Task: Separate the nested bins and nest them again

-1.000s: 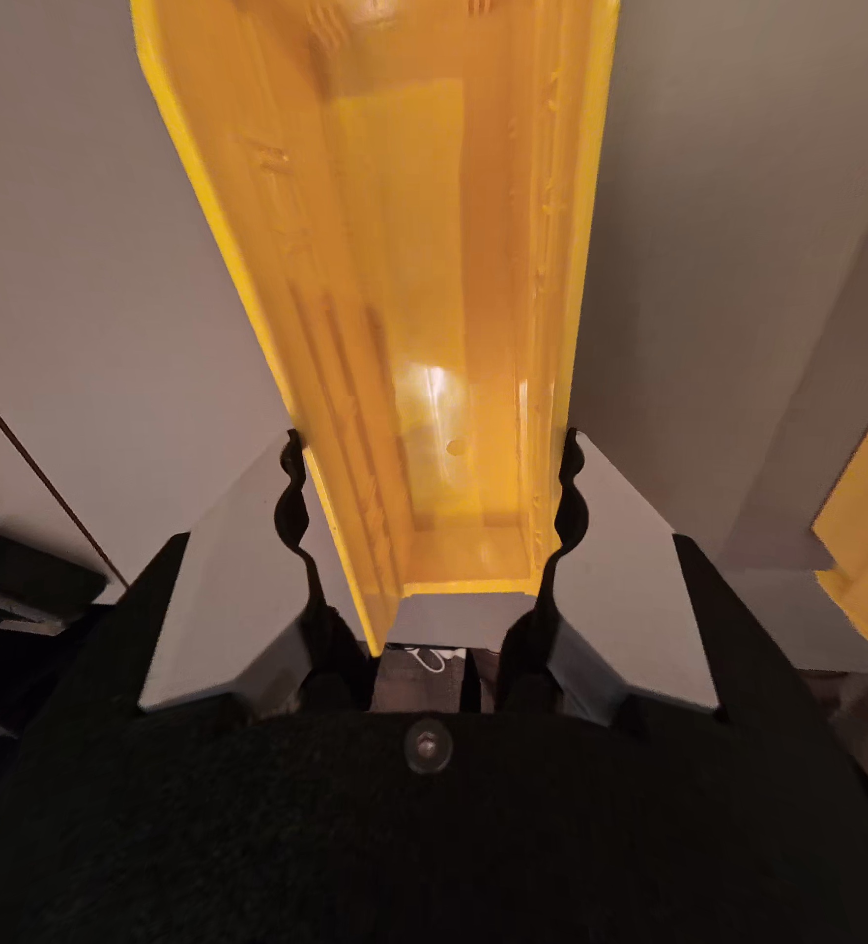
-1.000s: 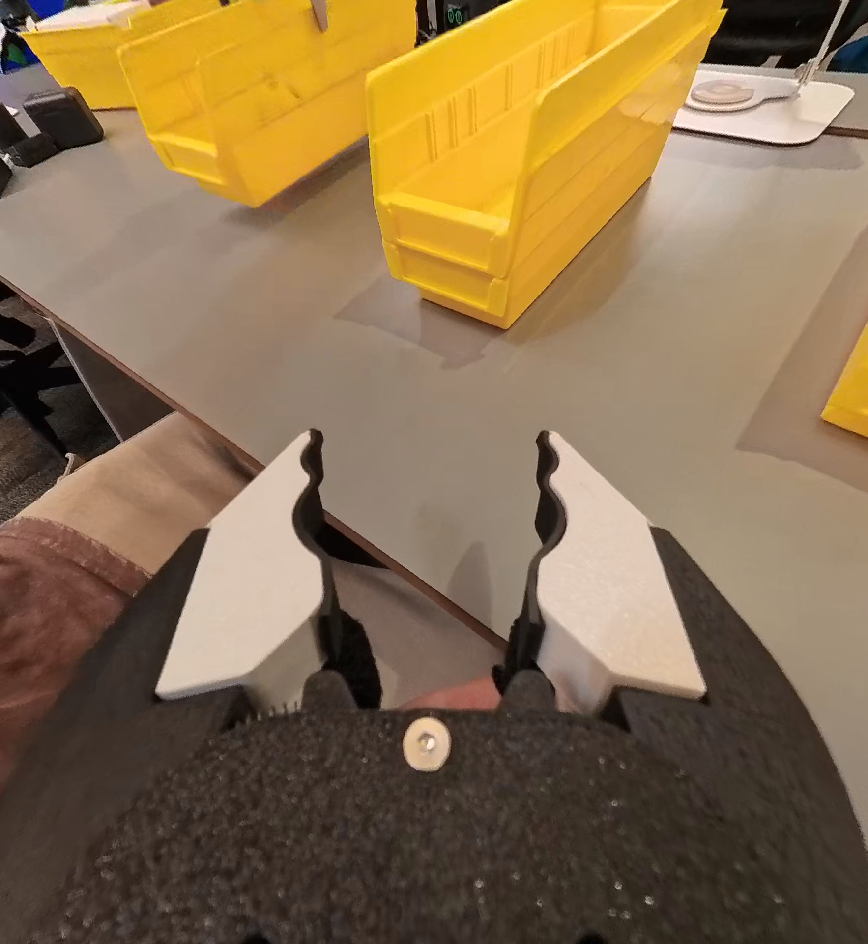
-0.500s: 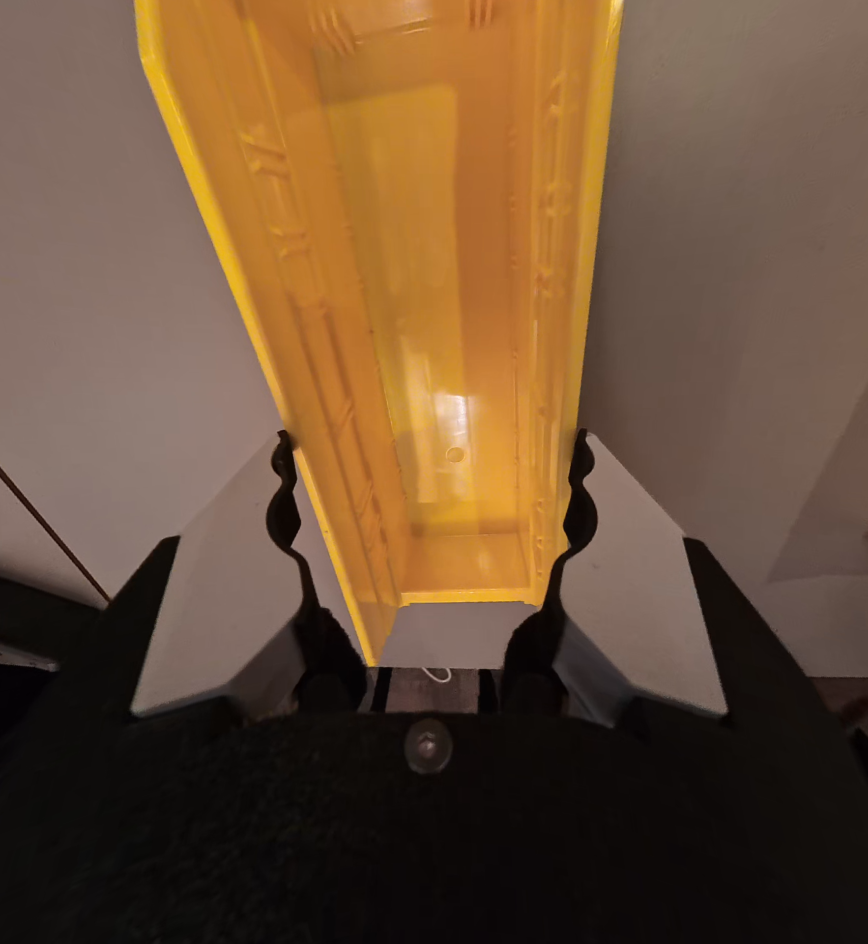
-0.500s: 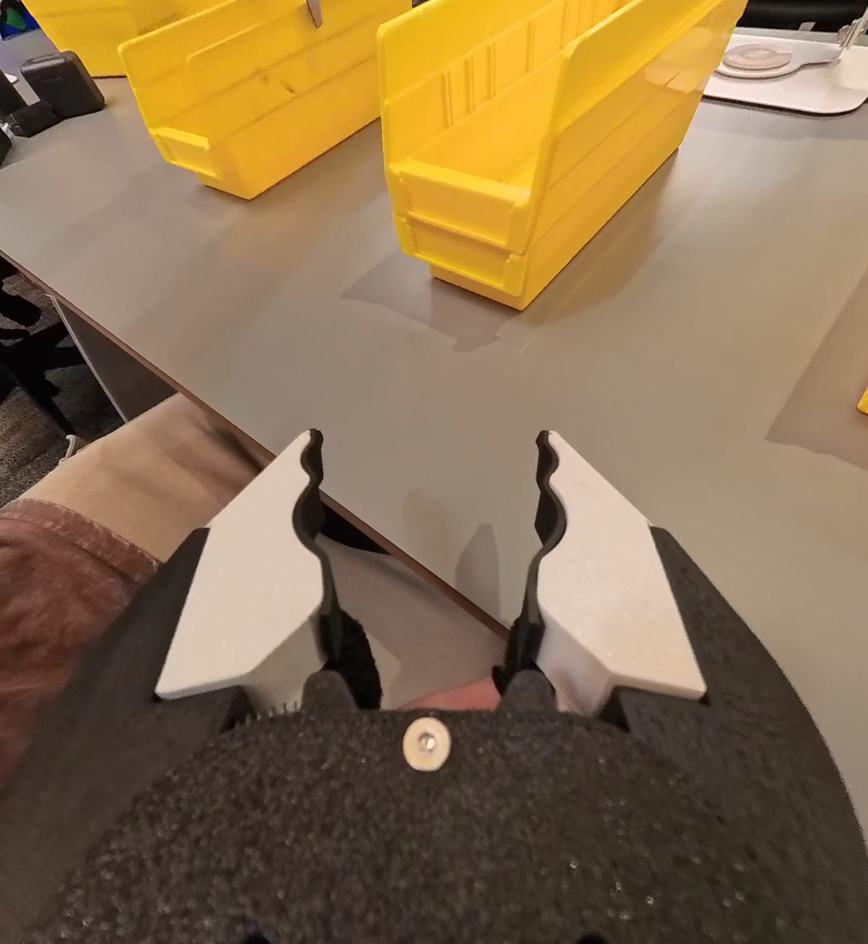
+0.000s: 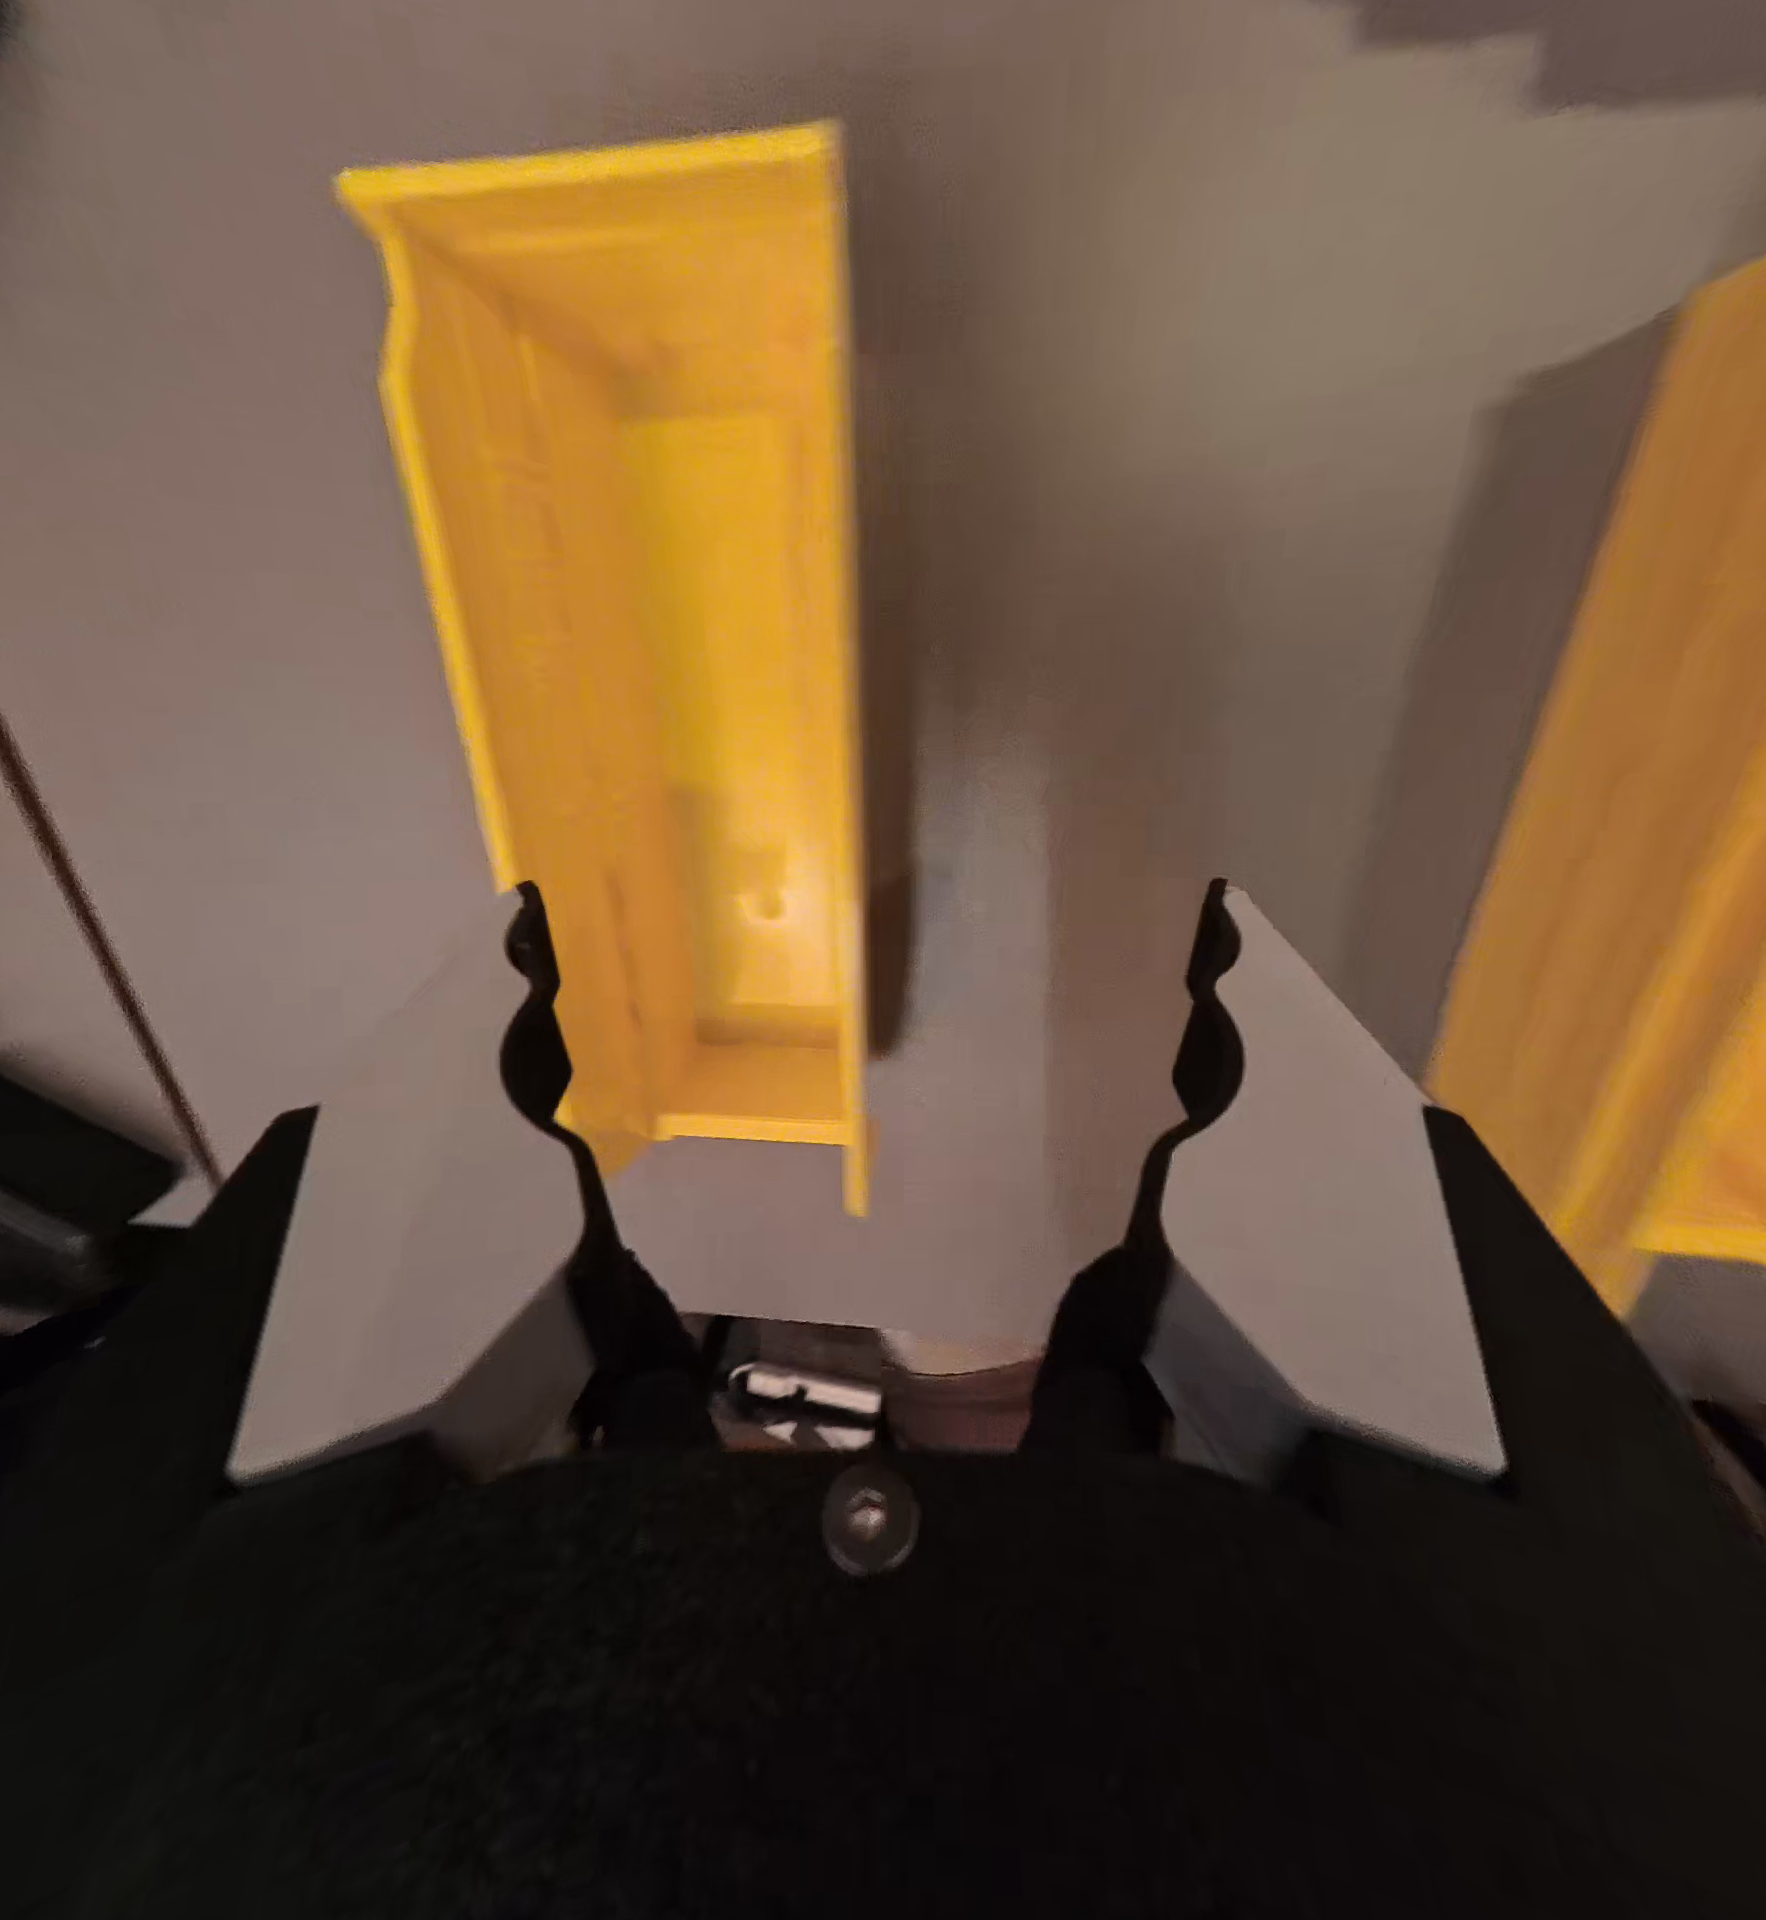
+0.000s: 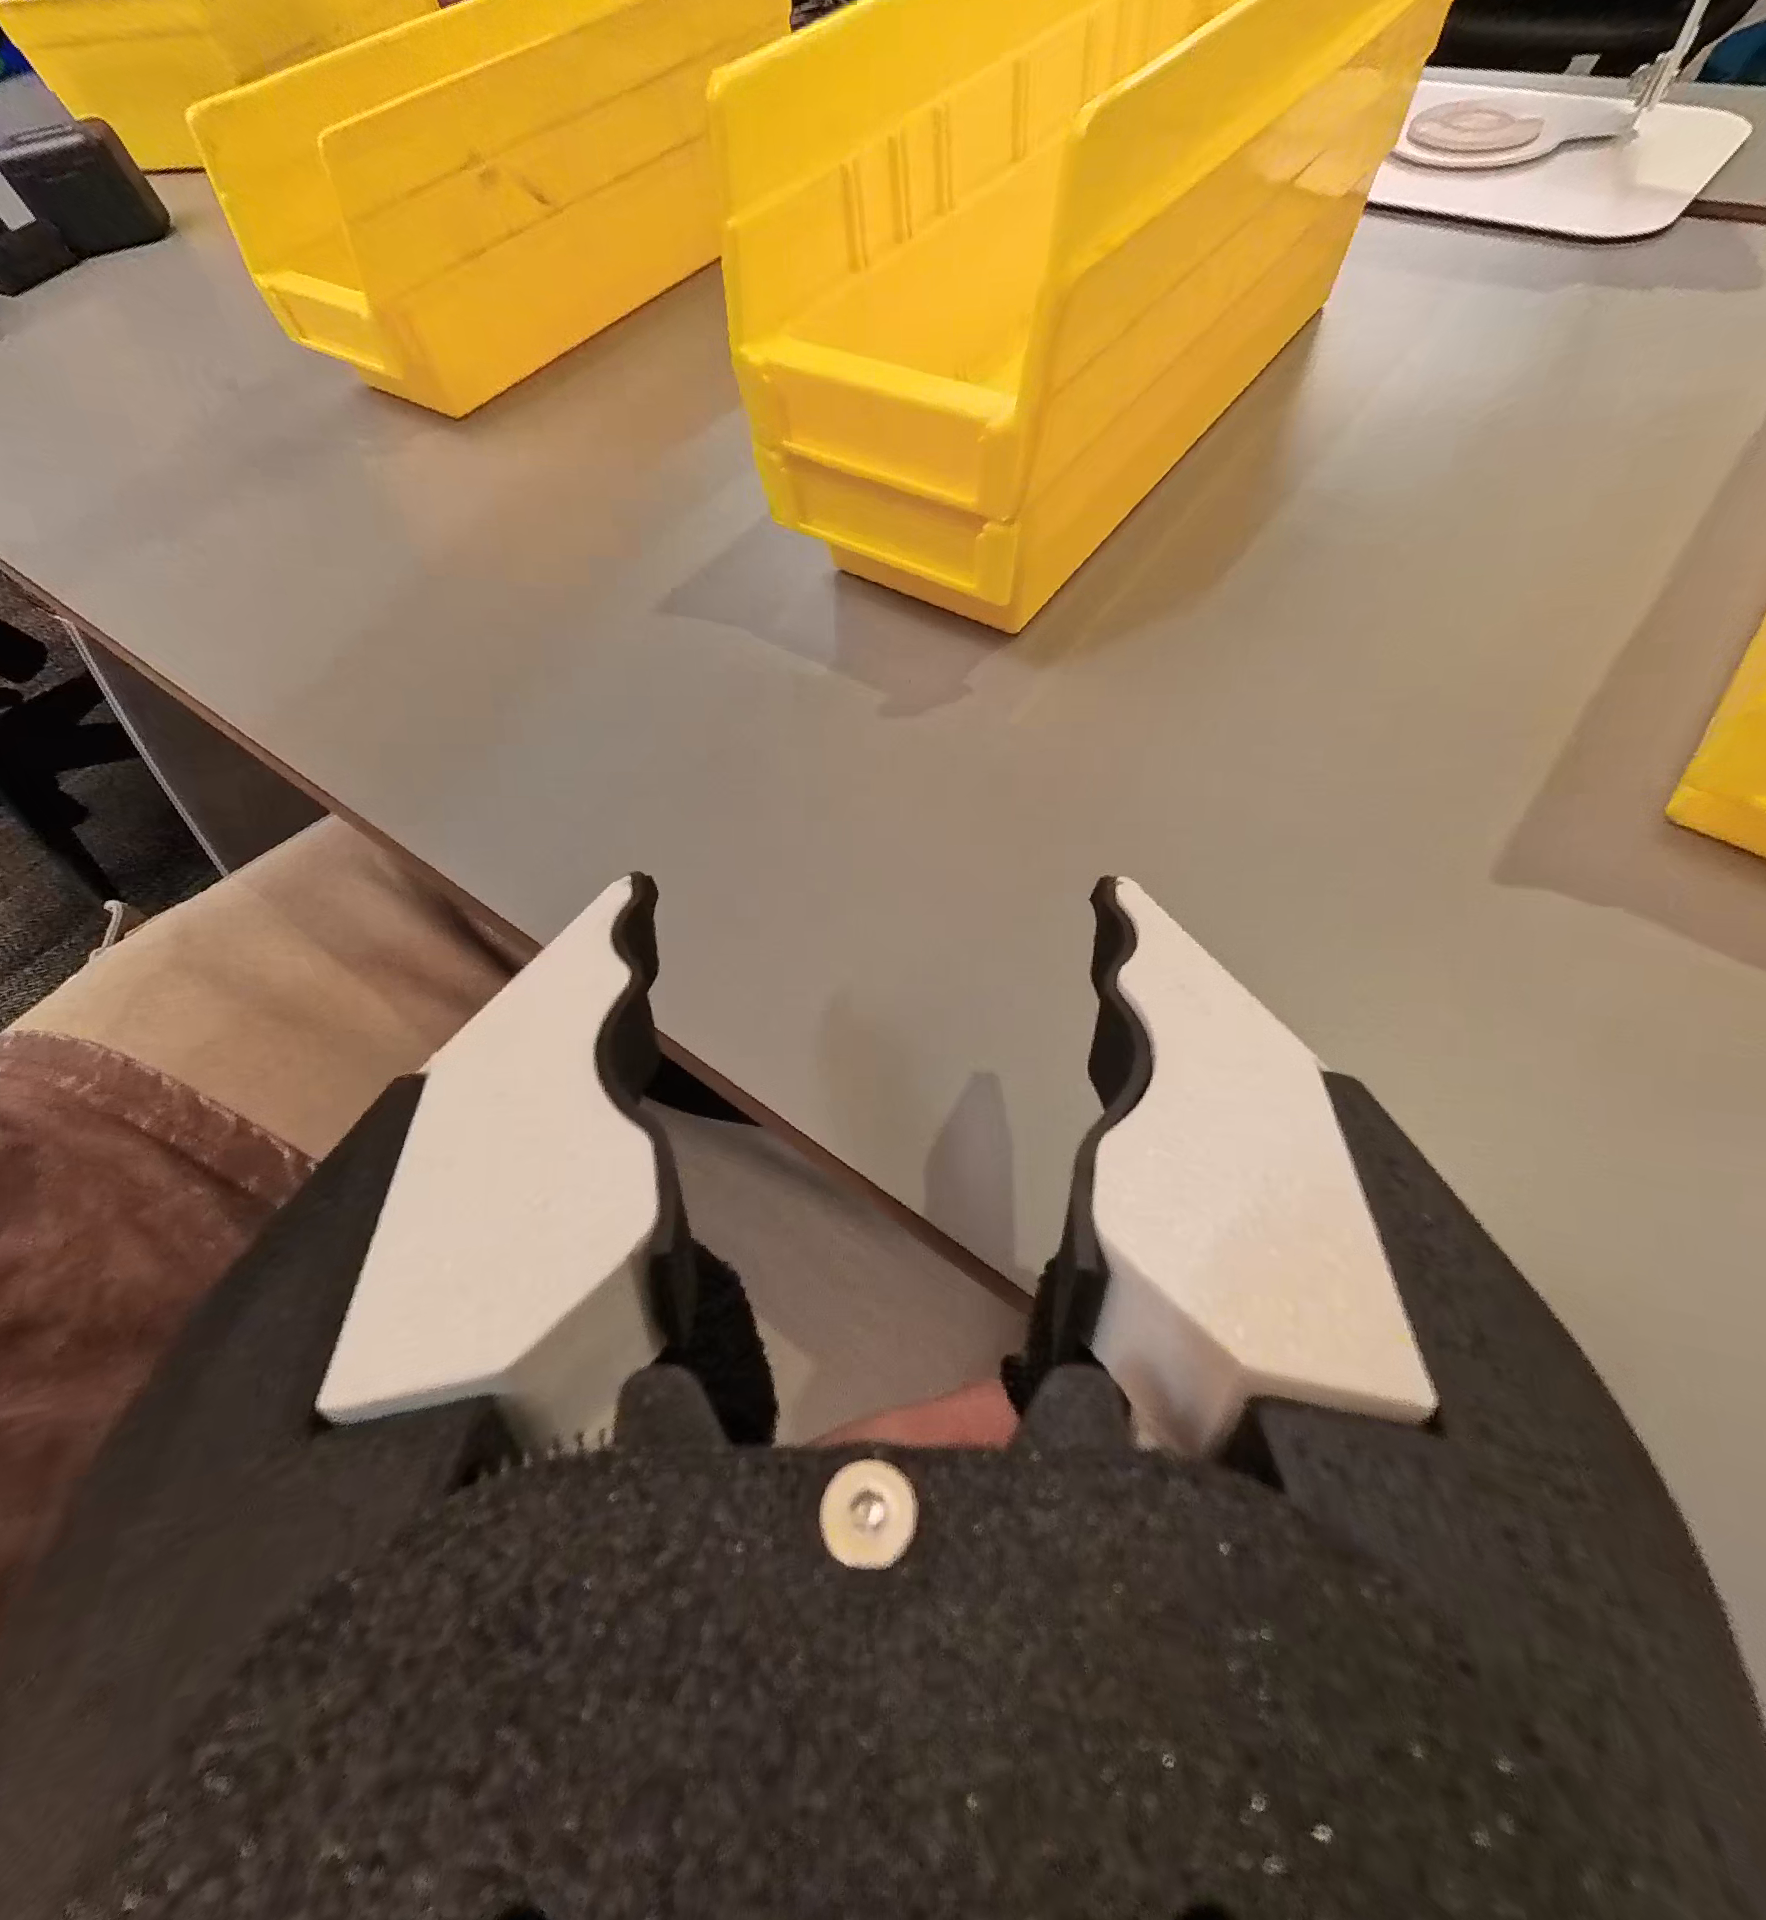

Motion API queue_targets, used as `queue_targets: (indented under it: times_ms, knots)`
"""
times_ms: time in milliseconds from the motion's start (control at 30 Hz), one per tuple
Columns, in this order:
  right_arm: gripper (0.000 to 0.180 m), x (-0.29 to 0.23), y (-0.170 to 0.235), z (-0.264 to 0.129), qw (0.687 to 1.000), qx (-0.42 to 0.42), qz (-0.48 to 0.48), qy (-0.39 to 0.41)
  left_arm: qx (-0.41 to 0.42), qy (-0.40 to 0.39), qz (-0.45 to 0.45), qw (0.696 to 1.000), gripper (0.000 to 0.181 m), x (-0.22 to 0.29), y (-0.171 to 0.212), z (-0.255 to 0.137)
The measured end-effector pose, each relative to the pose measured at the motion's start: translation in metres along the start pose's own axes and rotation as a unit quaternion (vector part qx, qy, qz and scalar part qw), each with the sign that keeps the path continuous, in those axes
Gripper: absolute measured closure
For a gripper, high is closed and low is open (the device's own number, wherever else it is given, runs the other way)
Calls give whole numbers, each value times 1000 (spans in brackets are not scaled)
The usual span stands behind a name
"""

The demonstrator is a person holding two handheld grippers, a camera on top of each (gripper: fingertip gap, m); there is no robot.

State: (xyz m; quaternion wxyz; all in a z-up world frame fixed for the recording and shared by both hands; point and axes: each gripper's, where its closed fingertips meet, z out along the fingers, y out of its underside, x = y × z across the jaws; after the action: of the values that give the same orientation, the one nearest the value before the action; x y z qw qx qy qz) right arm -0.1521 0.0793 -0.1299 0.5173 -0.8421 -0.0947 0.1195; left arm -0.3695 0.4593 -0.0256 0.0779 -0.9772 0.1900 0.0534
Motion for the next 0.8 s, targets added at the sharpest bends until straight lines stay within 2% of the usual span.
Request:
queue_targets:
  times_ms: [200, 300, 400, 533, 700, 733, 800]
  knots:
    - [95, -3, -4, 2, 1000, 2, -11, -3, 42, 98, 46, 993, 49, 142, -6, -57]
    - [95, -4, -5, 0, 1000, 3, -18, -4, 25, 56, 83, 995, 44, 182, 5, -52]
    - [96, -4, -6, -2, 1000, 5, -29, 2, -5, 63, 91, 994, 38, 227, 17, -35]
    - [96, -1, -12, -10, 1000, 23, -21, 7, -28, 32, 94, 995, 37, 248, 24, -9]
    - [97, 11, -14, -18, 999, 32, -7, 16, -49, 18, 73, 996, 38, 243, 28, 12]
    - [97, 13, -14, -19, 999, 34, -3, 16, -52, 20, 72, 996, 40, 244, 28, 14]
    - [97, 16, -15, -20, 999, 35, 3, 16, -47, 20, 71, 996, 54, 243, 26, 15]
